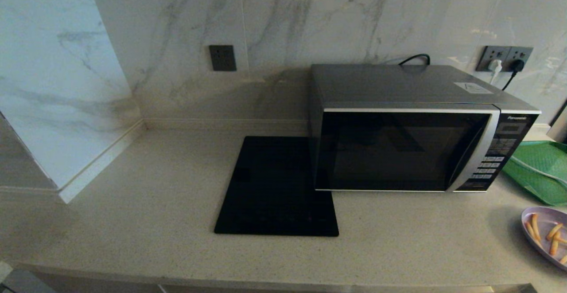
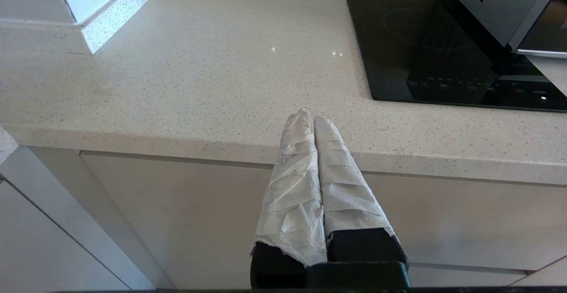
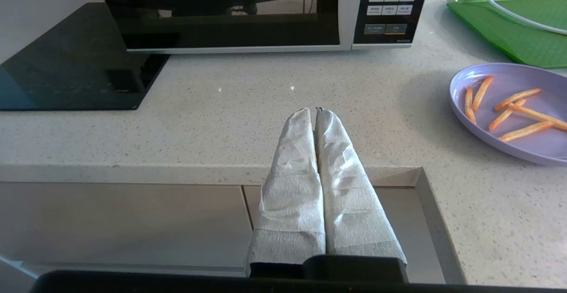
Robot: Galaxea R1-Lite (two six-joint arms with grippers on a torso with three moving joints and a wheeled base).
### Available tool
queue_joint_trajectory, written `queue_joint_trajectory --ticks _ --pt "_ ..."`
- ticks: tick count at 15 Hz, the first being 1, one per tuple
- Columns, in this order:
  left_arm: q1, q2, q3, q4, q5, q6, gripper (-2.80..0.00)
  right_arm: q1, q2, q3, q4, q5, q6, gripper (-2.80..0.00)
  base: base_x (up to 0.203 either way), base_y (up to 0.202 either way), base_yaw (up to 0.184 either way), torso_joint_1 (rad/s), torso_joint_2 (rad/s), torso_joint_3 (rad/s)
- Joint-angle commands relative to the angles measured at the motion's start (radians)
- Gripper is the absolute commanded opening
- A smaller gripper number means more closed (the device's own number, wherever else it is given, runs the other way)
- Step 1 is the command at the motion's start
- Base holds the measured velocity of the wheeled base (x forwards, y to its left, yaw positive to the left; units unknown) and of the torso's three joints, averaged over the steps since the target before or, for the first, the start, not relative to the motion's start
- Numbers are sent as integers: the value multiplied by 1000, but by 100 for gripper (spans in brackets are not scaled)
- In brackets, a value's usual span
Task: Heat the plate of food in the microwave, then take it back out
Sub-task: Open the microwave oven
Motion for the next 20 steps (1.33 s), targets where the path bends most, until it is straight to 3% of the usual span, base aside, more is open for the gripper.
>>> queue_joint_trajectory --ticks 1,12,20 --pt "0 0 0 0 1 -1 -280 0 1 0 0 -2 2 -280 0 0 0 0 0 0" --pt "0 0 0 0 1 -1 -280 0 0 -5 15 16 -39 -280 0 0 0 0 0 0" --pt "0 0 0 0 1 -1 -280 0 0 -14 13 -8 -3 -280 0 0 0 0 0 0"
